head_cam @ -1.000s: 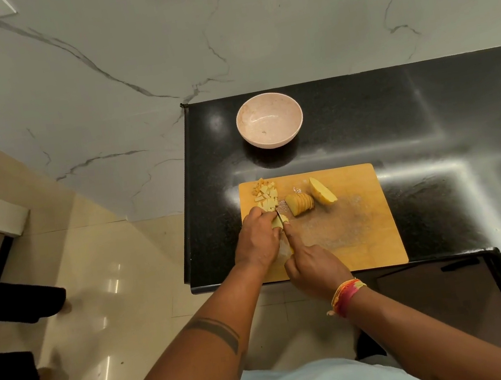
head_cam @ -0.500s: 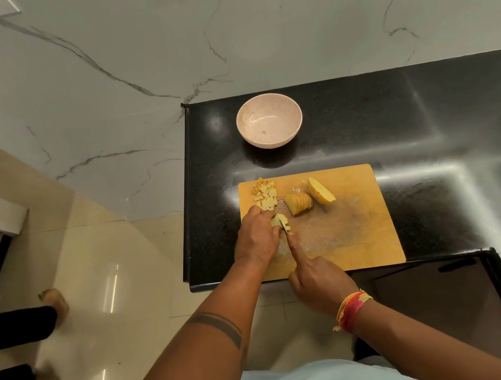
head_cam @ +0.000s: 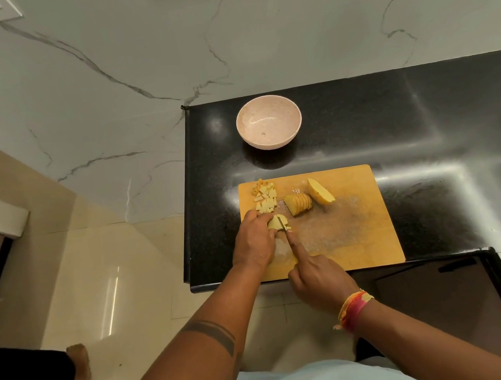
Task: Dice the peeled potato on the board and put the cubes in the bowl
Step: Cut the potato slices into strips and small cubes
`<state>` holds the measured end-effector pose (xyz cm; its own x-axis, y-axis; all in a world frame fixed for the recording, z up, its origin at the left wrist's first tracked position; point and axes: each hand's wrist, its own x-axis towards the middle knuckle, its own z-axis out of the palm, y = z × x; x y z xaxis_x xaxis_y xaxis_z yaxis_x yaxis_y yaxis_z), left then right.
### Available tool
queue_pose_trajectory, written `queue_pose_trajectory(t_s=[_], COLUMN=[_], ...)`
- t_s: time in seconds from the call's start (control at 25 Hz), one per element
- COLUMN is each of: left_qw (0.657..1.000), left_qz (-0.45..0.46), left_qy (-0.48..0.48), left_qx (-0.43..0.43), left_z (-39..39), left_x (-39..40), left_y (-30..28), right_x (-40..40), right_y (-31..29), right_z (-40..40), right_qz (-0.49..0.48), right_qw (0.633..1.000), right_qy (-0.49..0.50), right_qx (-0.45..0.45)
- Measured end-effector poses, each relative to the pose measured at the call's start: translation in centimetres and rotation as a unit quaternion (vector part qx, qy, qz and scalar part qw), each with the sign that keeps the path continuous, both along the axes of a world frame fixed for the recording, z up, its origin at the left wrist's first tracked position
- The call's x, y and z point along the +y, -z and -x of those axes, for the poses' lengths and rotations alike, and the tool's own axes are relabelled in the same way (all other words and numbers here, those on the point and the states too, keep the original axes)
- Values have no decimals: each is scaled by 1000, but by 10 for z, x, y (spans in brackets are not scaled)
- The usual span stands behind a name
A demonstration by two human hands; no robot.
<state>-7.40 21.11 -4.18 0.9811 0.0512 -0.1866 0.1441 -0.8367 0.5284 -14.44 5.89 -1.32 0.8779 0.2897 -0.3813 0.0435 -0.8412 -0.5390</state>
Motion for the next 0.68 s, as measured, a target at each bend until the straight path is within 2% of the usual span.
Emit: queue_pose_trajectory(t_s=[0.36, 0.68], left_qw=[1000, 999], left_qz=[13, 6], left_qy=[-26, -33], left_qx=[7, -1], left_z=[-5, -2], left_x=[-1, -4], left_y=[-2, -5], right_x=[15, 8], right_y=[5, 6], right_z=[-23, -5], right_qz=[24, 40], right_qw=[1000, 999], right_qy=[-6, -26], right_qx=[7, 10])
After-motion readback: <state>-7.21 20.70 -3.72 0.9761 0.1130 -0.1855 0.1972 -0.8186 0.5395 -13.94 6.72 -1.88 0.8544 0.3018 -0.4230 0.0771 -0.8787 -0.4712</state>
